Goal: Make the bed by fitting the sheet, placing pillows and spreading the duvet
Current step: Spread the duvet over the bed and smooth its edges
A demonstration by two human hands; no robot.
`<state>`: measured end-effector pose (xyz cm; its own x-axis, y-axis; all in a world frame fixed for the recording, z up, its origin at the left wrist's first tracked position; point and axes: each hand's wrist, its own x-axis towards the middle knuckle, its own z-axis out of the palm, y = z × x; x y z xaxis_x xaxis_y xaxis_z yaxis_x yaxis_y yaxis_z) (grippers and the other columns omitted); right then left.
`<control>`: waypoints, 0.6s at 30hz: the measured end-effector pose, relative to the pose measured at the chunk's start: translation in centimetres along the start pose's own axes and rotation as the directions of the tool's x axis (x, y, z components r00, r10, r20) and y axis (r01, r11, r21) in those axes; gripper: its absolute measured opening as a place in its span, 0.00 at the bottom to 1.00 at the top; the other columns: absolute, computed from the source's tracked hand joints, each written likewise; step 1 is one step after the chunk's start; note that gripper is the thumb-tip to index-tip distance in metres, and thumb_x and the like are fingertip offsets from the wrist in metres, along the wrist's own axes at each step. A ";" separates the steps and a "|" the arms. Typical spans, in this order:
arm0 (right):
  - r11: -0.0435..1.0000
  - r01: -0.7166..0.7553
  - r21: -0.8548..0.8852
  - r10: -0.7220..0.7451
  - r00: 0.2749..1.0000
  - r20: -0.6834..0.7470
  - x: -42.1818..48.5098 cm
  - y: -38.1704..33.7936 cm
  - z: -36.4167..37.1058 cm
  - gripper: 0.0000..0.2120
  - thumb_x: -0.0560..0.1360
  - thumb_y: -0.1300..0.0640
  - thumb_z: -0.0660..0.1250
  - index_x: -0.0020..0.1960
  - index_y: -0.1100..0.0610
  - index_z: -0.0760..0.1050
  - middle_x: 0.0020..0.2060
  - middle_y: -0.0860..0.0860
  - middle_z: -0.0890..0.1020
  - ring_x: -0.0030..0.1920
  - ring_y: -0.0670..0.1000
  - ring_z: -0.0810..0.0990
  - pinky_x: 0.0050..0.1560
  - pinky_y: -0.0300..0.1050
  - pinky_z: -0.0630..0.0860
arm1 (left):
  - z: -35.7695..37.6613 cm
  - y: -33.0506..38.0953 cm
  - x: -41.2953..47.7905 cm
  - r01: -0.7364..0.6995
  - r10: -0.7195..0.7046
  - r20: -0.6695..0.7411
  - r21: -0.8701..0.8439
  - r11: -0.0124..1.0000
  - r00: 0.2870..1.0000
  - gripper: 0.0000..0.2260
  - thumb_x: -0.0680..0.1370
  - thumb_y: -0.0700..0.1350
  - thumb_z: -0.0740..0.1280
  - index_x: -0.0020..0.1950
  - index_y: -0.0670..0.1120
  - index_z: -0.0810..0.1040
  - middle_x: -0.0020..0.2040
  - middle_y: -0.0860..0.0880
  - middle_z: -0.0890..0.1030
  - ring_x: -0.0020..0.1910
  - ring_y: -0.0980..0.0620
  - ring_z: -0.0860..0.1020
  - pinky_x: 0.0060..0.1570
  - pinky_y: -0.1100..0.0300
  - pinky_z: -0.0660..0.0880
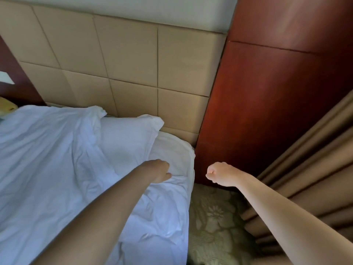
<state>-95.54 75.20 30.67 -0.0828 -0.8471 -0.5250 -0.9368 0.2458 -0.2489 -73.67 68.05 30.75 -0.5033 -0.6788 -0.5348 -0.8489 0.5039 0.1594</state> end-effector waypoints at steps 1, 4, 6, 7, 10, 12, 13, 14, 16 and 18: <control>1.000 0.013 -0.006 -0.013 1.000 0.006 1.3 -0.3 -0.1 0.13 0.77 0.54 0.55 0.37 0.58 0.71 0.38 0.55 0.79 0.36 0.51 0.74 0.38 0.45 0.67 | 0.3 -0.9 1.0 0.018 -0.018 0.000 -0.026 1.000 1.000 0.19 0.81 0.53 0.54 0.65 0.41 0.69 0.64 0.43 0.73 0.61 0.44 0.73 0.56 0.55 0.69; 0.997 0.058 -0.042 -0.055 0.996 0.067 5.5 -0.9 0.3 0.13 0.78 0.54 0.55 0.38 0.57 0.71 0.35 0.51 0.75 0.35 0.50 0.73 0.38 0.45 0.66 | 2.1 -3.8 3.8 0.081 -0.078 0.028 -0.107 0.991 0.997 0.19 0.81 0.53 0.54 0.64 0.42 0.70 0.64 0.43 0.73 0.61 0.44 0.73 0.57 0.54 0.69; 0.996 0.082 -0.038 -0.077 0.989 0.126 8.4 -1.1 1.1 0.12 0.79 0.55 0.55 0.41 0.59 0.71 0.38 0.54 0.75 0.37 0.51 0.72 0.38 0.45 0.65 | 3.6 -5.8 5.5 0.145 -0.138 0.050 -0.169 0.975 0.989 0.19 0.81 0.53 0.55 0.65 0.42 0.71 0.65 0.44 0.73 0.64 0.44 0.72 0.61 0.53 0.69; 0.996 0.088 -0.019 -0.084 0.984 0.158 9.9 -1.2 1.6 0.13 0.79 0.55 0.55 0.42 0.60 0.72 0.40 0.55 0.76 0.39 0.51 0.73 0.39 0.45 0.66 | 4.4 -6.9 6.4 0.190 -0.179 0.071 -0.210 0.959 0.981 0.19 0.81 0.53 0.55 0.65 0.42 0.71 0.66 0.43 0.72 0.64 0.44 0.71 0.62 0.52 0.69; 0.994 0.105 0.039 -0.111 0.957 0.269 15.0 -1.3 3.7 0.12 0.79 0.54 0.58 0.39 0.57 0.72 0.42 0.53 0.77 0.45 0.54 0.77 0.43 0.43 0.70 | 7.3 -9.7 9.2 0.346 -0.331 0.105 -0.361 0.866 0.938 0.20 0.80 0.53 0.56 0.64 0.42 0.71 0.66 0.41 0.72 0.65 0.43 0.71 0.64 0.49 0.68; 0.990 0.135 0.049 -0.144 0.933 0.331 18.3 -1.8 5.1 0.11 0.78 0.54 0.59 0.37 0.50 0.69 0.42 0.49 0.75 0.46 0.51 0.75 0.40 0.40 0.69 | 9.8 -10.5 10.3 0.451 -0.444 0.132 -0.463 0.763 0.886 0.21 0.80 0.55 0.56 0.65 0.42 0.70 0.66 0.41 0.72 0.65 0.42 0.71 0.65 0.49 0.68; 0.988 0.145 0.050 -0.154 0.920 0.359 20.1 -2.1 5.8 0.10 0.78 0.54 0.59 0.38 0.50 0.69 0.43 0.49 0.75 0.46 0.51 0.75 0.38 0.39 0.68 | 11.1 -10.5 10.5 0.509 -0.505 0.160 -0.510 0.693 0.848 0.21 0.80 0.55 0.57 0.67 0.43 0.68 0.67 0.41 0.71 0.66 0.42 0.70 0.65 0.49 0.67; 0.987 0.153 0.053 -0.162 0.908 0.388 21.8 -2.4 6.7 0.08 0.78 0.55 0.58 0.40 0.52 0.71 0.45 0.51 0.77 0.46 0.51 0.76 0.38 0.39 0.68 | 12.4 -10.4 10.7 0.562 -0.561 0.196 -0.556 0.612 0.804 0.22 0.80 0.55 0.57 0.69 0.44 0.67 0.67 0.41 0.69 0.66 0.41 0.68 0.65 0.49 0.66; 0.983 0.182 0.040 -0.180 0.878 0.443 24.8 -2.9 8.6 0.09 0.77 0.57 0.57 0.45 0.57 0.74 0.47 0.54 0.79 0.48 0.54 0.78 0.40 0.41 0.69 | 14.6 -10.3 11.2 0.637 -0.638 0.288 -0.646 0.421 0.714 0.24 0.79 0.55 0.59 0.72 0.45 0.63 0.70 0.41 0.66 0.68 0.40 0.66 0.67 0.48 0.64; 0.967 0.253 -0.021 -0.210 0.845 0.491 27.6 -3.9 10.6 0.10 0.78 0.58 0.57 0.48 0.60 0.75 0.51 0.57 0.80 0.53 0.56 0.78 0.45 0.42 0.69 | 16.3 -10.9 11.8 0.656 -0.688 0.397 -0.739 0.153 0.607 0.25 0.80 0.53 0.60 0.73 0.43 0.61 0.72 0.39 0.64 0.70 0.40 0.64 0.69 0.50 0.62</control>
<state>-90.56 55.86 8.52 0.2937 -0.5365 -0.7912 -0.9344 0.0136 -0.3561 -67.73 63.25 9.16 0.3427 -0.5467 -0.7640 -0.5793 -0.7632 0.2863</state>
